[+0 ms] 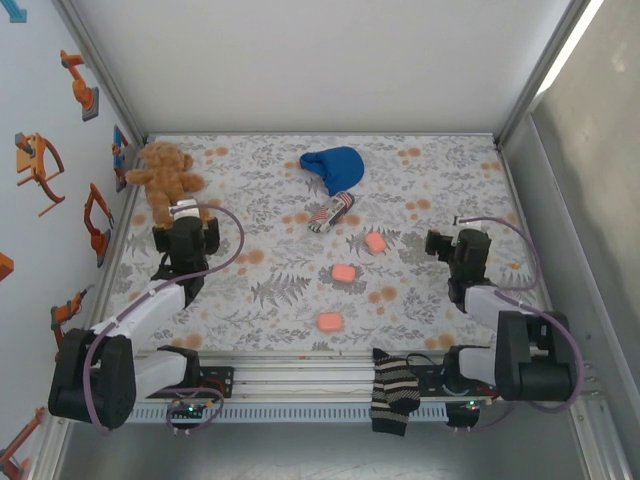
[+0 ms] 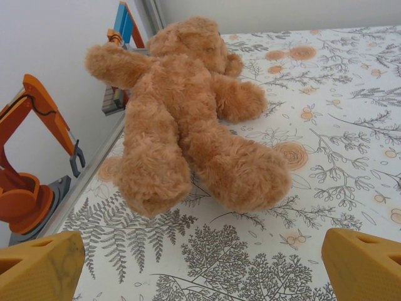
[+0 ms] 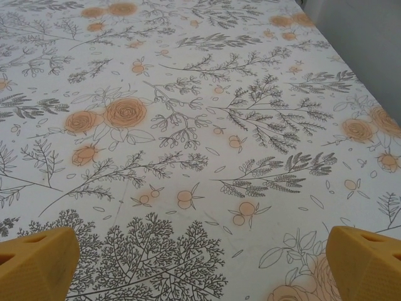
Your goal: Insert the wireless bluetooth earbuds into the charging case
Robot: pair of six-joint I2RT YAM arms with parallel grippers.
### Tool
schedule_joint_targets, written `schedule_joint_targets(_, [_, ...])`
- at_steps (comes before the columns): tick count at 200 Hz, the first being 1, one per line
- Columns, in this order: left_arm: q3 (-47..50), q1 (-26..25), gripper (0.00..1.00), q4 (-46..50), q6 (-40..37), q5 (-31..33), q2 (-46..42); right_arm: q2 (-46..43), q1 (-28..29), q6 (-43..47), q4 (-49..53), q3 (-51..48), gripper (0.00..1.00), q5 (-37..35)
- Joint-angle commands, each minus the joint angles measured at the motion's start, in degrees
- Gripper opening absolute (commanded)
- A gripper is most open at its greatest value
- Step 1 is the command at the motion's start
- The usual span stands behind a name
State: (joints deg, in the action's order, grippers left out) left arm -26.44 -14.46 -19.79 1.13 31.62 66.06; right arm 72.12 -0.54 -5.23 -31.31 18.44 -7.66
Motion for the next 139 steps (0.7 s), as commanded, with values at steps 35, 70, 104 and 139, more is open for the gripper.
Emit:
schedule_joint_targets(35, [3.35,1.62,0.96,-13.83,-3.4,-8.5,4.45,14.44,-3.05,-1.15,-27.22,-2.01,0.99,3.7])
schedule_joint_targets(70, [5.3,3.35,0.96,-21.24,-3.75,-12.85,8.45,16.45,-3.49,-0.71,-25.15,0.83,0.99,7.06])
schedule_joint_targets(104, [6.71,5.48,0.96,-29.06,-4.39,-16.23,13.81,16.24,-3.59,-0.65,-19.05,3.45,1.0,7.02])
schedule_joint_targets(139, [8.07,9.29,0.96,-36.48,-1.19,-21.36,20.78,16.3,-3.51,-0.58,-19.04,3.43,1.0,7.04])
